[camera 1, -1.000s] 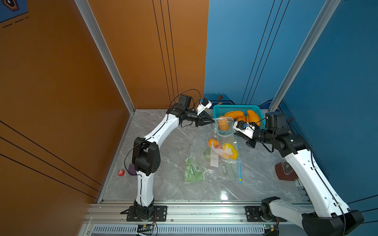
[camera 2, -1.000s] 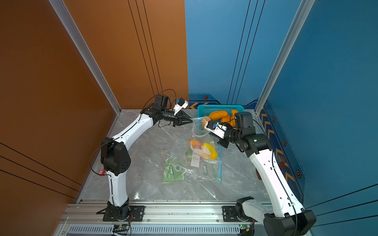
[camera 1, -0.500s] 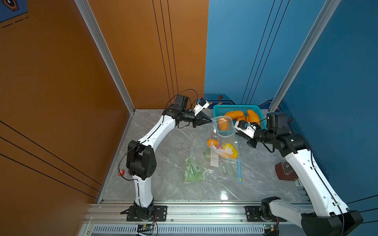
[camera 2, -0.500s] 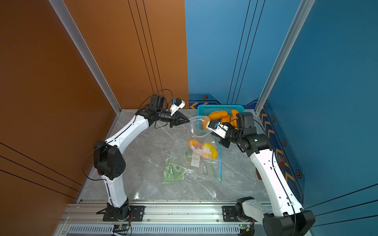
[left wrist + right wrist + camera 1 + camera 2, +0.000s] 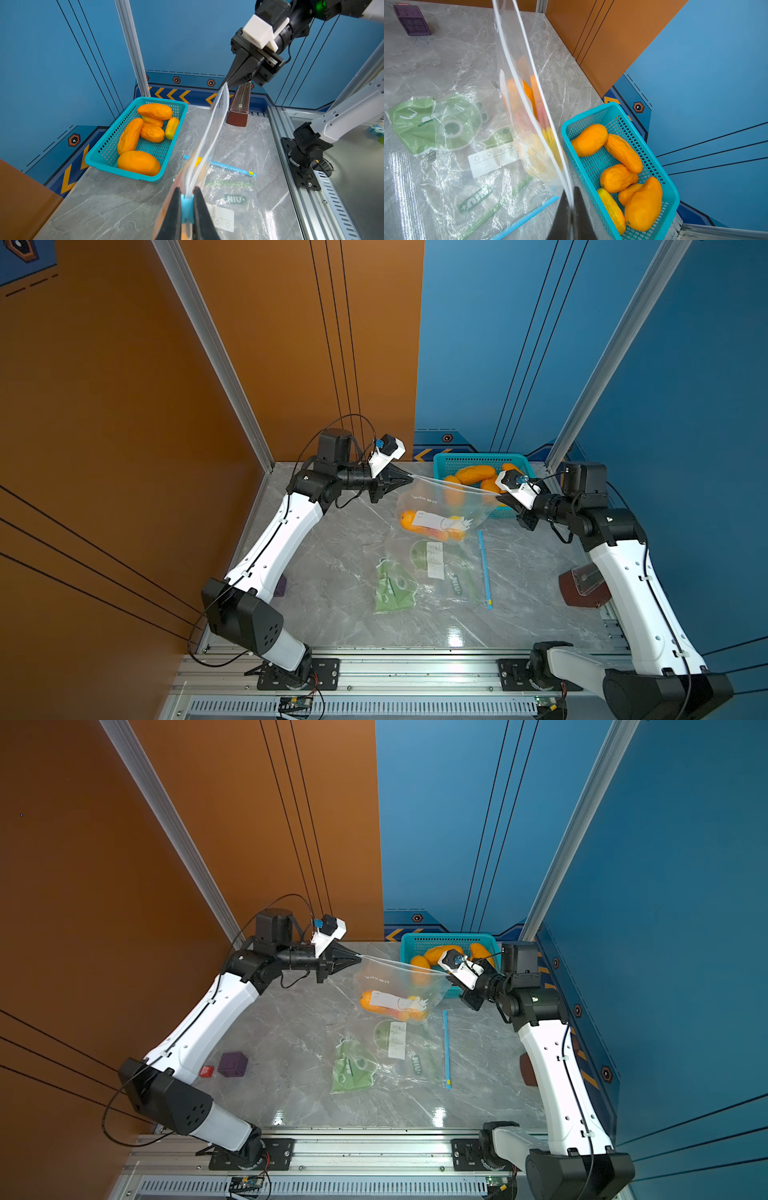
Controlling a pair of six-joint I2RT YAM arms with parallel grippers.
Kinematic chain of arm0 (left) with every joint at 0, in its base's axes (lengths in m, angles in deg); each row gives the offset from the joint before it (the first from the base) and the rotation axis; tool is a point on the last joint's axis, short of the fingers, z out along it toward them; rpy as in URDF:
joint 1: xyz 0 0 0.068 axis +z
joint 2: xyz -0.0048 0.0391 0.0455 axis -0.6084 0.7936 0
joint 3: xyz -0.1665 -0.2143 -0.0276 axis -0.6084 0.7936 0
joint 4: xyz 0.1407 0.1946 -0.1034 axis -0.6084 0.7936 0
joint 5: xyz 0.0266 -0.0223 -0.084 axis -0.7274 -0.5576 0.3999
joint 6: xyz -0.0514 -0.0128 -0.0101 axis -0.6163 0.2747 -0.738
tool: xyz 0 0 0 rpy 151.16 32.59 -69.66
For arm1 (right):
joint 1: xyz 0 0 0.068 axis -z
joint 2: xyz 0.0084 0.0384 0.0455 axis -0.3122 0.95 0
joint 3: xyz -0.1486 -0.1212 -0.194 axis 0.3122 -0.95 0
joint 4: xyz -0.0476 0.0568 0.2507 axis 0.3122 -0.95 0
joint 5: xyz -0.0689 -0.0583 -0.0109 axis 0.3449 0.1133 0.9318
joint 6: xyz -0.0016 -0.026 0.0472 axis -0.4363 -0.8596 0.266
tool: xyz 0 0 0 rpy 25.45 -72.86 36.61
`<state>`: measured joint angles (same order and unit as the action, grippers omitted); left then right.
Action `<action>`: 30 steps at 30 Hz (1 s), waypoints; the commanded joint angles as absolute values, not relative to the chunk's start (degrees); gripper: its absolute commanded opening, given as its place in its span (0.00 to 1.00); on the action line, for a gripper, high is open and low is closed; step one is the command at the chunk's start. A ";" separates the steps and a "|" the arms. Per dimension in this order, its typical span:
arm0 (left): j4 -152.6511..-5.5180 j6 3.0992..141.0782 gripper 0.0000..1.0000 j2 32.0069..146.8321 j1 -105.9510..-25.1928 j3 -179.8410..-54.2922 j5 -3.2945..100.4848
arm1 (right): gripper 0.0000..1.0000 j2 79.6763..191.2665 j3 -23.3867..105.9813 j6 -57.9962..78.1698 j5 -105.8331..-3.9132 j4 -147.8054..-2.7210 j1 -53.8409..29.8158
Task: Place the mango in a zip-top bag and seal the zipper
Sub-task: Adjust the zipper food storage bag in the zipper food storage bag.
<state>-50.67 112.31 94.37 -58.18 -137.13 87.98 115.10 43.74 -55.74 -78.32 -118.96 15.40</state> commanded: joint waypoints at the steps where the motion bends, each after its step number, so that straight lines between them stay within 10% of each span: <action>1: -47.92 113.81 0.00 92.66 -59.79 -134.80 85.52 | 0.00 115.29 45.18 -54.24 -80.88 -121.74 15.68; 12: -47.90 113.61 0.00 93.91 -61.38 -131.77 82.18 | 0.01 115.99 40.90 -52.86 -69.80 -121.04 15.37; 19: -47.92 113.29 0.00 96.69 -62.30 -135.34 82.69 | 0.66 113.27 44.98 -46.99 -70.77 -118.28 13.76; 30: -47.92 113.56 0.00 97.86 -63.48 -136.87 81.90 | 0.87 114.61 52.97 -46.41 -60.67 -115.33 -8.19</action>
<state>-48.40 113.34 97.67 -63.06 -134.79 82.36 112.65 51.57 -46.65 -66.10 -116.84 -4.01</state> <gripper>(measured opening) 0.101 0.866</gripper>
